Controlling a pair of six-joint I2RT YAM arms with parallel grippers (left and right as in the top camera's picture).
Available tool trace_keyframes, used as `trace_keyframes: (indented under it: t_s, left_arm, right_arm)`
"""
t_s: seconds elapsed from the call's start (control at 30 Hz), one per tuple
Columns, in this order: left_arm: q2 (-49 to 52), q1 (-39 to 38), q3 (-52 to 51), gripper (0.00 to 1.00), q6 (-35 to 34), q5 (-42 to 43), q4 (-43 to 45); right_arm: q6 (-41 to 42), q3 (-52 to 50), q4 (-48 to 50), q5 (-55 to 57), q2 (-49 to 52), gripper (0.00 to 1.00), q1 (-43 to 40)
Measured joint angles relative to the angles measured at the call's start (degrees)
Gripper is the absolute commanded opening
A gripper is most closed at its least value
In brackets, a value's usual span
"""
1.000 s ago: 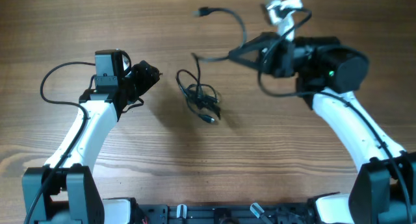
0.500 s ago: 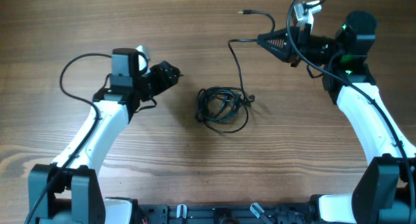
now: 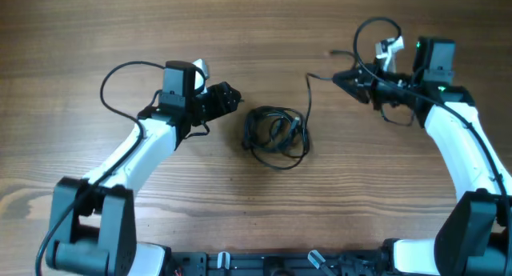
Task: Untangle cables
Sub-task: 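Lift the grasped black cable up-right with the right gripper, drawing it out, then lower the left gripper onto the remaining bundle while right holds the cable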
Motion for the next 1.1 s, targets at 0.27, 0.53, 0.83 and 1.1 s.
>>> trace_keyframes:
  t_s: [0.27,0.53,0.83,1.1]
  left_arm:
    - [3.72,-5.84,0.00,0.78,0.31,-0.17,2.56]
    - [7.21,-10.51,0.00,0.72,0.31,-2.58,2.54]
    - [8.41,-13.51,0.00,0.63,0.44,-4.15,2.54]
    - [10.88,-13.51,0.00,0.35,-0.17,-4.39,3.23]
  right_arm:
    - [-6.69,-0.02,-17.29,25.09,0.00,0.04,-1.29]
    - [-8.33,0.00,-20.72,33.79,0.00,0.04,-1.29]
    - [-11.63,0.00,-21.22,35.47,0.00,0.05,-1.29]
    - [-11.80,0.00,-22.10,35.71,0.00,0.06,-1.29]
